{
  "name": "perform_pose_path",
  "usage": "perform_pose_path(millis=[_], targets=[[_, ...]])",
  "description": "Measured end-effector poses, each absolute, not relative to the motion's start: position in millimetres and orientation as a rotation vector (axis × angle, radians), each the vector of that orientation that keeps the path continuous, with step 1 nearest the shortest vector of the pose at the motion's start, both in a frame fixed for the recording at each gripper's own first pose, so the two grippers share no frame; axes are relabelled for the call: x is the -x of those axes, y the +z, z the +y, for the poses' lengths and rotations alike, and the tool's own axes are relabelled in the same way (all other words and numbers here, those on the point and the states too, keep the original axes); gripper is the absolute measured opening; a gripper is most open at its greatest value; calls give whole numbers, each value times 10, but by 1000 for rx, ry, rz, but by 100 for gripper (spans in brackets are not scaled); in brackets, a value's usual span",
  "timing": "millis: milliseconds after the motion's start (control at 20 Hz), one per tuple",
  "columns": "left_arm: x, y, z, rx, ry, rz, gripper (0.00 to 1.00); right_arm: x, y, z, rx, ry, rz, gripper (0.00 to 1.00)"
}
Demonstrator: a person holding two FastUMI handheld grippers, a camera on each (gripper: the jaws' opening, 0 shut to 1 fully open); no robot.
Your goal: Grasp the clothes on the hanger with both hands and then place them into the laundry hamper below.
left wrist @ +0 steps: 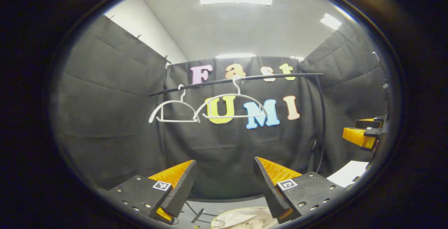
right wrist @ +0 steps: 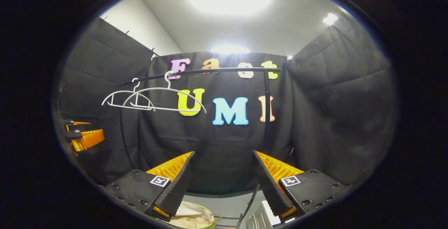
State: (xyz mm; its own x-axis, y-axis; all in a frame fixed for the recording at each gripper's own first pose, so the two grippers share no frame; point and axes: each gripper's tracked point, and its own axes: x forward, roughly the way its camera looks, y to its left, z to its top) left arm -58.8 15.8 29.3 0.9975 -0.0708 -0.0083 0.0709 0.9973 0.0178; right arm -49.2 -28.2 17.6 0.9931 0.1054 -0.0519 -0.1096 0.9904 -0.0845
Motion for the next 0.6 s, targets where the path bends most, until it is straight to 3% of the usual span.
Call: perform_pose_path(millis=[600], targets=[[794,447,322,-16,-40,-40,94,603,122,-321,66,121,37,96]])
